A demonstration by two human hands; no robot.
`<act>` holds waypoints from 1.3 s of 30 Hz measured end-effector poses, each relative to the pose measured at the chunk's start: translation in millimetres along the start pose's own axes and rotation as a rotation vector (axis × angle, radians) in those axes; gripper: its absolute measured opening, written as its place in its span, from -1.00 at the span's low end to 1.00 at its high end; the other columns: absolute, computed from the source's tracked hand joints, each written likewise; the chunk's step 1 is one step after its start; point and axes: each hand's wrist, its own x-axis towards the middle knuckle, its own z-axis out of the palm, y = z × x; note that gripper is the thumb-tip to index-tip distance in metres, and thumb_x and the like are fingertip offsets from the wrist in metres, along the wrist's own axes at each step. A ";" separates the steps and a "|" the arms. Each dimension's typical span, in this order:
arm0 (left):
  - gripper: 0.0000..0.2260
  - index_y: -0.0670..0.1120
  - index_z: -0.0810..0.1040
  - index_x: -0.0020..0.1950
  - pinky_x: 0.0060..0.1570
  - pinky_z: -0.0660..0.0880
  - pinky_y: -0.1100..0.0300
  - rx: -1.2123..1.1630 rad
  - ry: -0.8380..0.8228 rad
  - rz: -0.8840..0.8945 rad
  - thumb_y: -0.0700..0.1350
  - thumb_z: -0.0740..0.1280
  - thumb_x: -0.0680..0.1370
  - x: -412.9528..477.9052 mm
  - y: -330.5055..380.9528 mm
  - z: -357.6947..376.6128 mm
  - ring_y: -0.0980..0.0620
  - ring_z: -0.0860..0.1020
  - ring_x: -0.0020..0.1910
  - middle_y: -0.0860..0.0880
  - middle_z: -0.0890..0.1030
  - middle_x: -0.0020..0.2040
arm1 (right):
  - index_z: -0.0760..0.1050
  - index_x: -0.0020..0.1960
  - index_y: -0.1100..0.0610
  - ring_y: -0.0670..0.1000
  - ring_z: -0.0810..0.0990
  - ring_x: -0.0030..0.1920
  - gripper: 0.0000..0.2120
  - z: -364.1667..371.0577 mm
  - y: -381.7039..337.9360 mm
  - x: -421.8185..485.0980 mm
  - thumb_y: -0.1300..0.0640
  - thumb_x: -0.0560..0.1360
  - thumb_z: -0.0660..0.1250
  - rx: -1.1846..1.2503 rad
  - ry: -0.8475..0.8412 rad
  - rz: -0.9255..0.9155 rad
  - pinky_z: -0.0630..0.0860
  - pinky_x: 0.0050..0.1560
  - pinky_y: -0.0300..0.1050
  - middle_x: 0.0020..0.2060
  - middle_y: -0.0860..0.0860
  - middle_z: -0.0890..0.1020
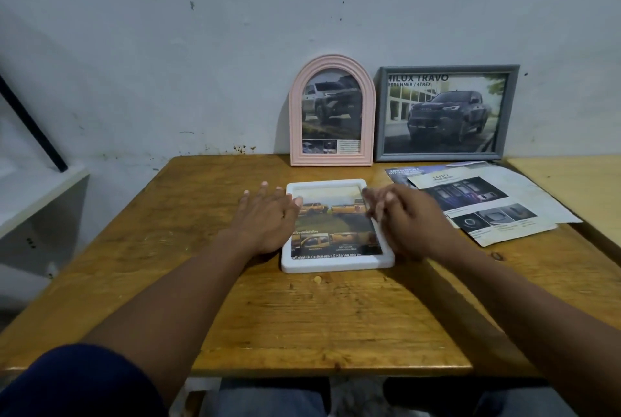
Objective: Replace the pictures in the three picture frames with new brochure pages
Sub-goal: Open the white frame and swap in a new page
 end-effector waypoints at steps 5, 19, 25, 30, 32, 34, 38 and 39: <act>-0.36 0.01 0.04 0.65 0.56 -0.22 -0.09 -0.093 0.043 -0.019 0.29 -0.18 0.64 11.2 5.1 3.4 -0.03 -0.15 0.63 -0.04 -0.03 0.67 | 0.54 0.12 0.16 0.02 0.55 -0.09 -0.77 -6.8 -0.1 74.1 0.14 0.66 0.12 -0.121 0.044 0.181 0.44 -0.18 -0.14 -0.07 0.05 0.59; -0.19 -0.07 -0.09 0.66 0.55 -0.31 -0.09 -0.030 -0.006 -0.043 0.40 -0.31 0.55 13.4 15.8 22.5 0.03 -0.20 0.62 -0.03 -0.11 0.66 | 0.16 0.58 0.19 0.14 -0.05 0.60 -0.42 52.7 39.1 61.9 -0.04 0.62 0.03 -0.516 -0.366 -0.014 -0.07 0.58 0.07 0.59 0.10 0.12; -0.21 -0.07 -0.08 0.66 0.52 -0.32 -0.08 -0.040 0.012 -0.059 0.38 -0.32 0.56 11.6 17.6 21.9 0.00 -0.18 0.63 -0.04 -0.09 0.67 | 0.22 0.54 0.22 0.08 0.04 0.58 -0.39 36.9 12.6 7.1 -0.08 0.60 -0.01 -0.499 -0.344 -0.037 -0.23 0.54 -0.14 0.56 0.12 0.20; -0.24 -0.09 -0.05 0.66 0.54 -0.29 -0.11 -0.044 0.020 -0.066 0.35 -0.30 0.60 12.3 17.8 21.3 -0.01 -0.15 0.63 -0.05 -0.05 0.67 | 0.24 0.54 0.14 0.04 0.05 0.58 -0.40 28.7 -14.6 -50.0 -0.11 0.61 -0.13 -0.456 -0.283 -0.019 -0.20 0.54 -0.13 0.55 0.07 0.25; -0.25 -0.08 -0.04 0.66 0.55 -0.28 -0.12 -0.049 0.016 -0.070 0.35 -0.30 0.60 12.5 17.6 21.1 -0.01 -0.14 0.63 -0.05 -0.05 0.67 | 0.24 0.55 0.10 0.00 0.07 0.58 -0.25 33.8 -20.8 -62.9 -0.18 0.50 -0.28 -0.471 -0.275 -0.038 -0.14 0.57 -0.06 0.53 0.02 0.30; -0.27 -0.08 -0.05 0.66 0.55 -0.28 -0.12 -0.058 0.014 -0.074 0.33 -0.30 0.61 11.3 18.7 20.9 -0.01 -0.14 0.63 -0.05 -0.05 0.67 | 0.23 0.56 0.07 -0.03 0.10 0.57 -0.22 39.3 -27.6 -67.0 -0.18 0.46 -0.31 -0.504 -0.281 -0.062 -0.14 0.56 -0.06 0.52 -0.01 0.32; -0.30 -0.08 -0.06 0.66 0.55 -0.29 -0.09 -0.088 0.005 -0.067 0.30 -0.28 0.63 9.9 19.5 19.4 0.00 -0.14 0.63 -0.05 -0.06 0.67 | 0.21 0.56 0.05 -0.02 0.15 0.55 -0.30 56.9 -44.5 -60.3 -0.14 0.51 -0.23 -0.445 -0.322 -0.112 -0.05 0.56 0.00 0.52 0.00 0.33; -0.31 -0.09 -0.05 0.66 0.55 -0.29 -0.09 -0.104 0.001 -0.069 0.29 -0.28 0.64 10.8 18.5 19.0 0.00 -0.13 0.63 -0.05 -0.06 0.67 | 0.21 0.56 0.06 -0.02 0.14 0.55 -0.36 62.1 -49.9 -58.1 -0.11 0.54 -0.17 -0.410 -0.342 -0.119 -0.05 0.56 0.00 0.53 0.01 0.31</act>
